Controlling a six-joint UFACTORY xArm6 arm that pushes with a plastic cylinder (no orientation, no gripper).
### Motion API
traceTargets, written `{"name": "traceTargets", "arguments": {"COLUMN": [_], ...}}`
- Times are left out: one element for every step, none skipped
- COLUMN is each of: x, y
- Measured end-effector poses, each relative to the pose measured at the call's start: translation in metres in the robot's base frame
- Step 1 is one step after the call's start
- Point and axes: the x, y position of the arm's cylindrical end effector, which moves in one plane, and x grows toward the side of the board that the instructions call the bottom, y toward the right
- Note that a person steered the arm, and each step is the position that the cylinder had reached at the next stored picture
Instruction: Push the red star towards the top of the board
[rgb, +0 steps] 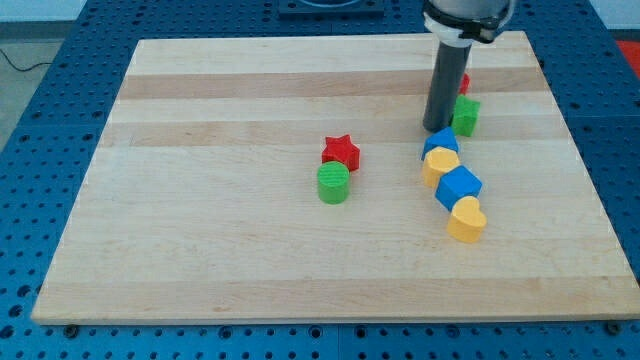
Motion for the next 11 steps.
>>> {"name": "traceTargets", "arguments": {"x": [0.0, 0.0, 0.001, 0.027, 0.067, 0.1, 0.098, 0.066, 0.027, 0.004, 0.02], "y": [0.013, -0.028, -0.118, -0.176, -0.179, -0.175, -0.154, -0.123, -0.113, -0.114, -0.143]}}
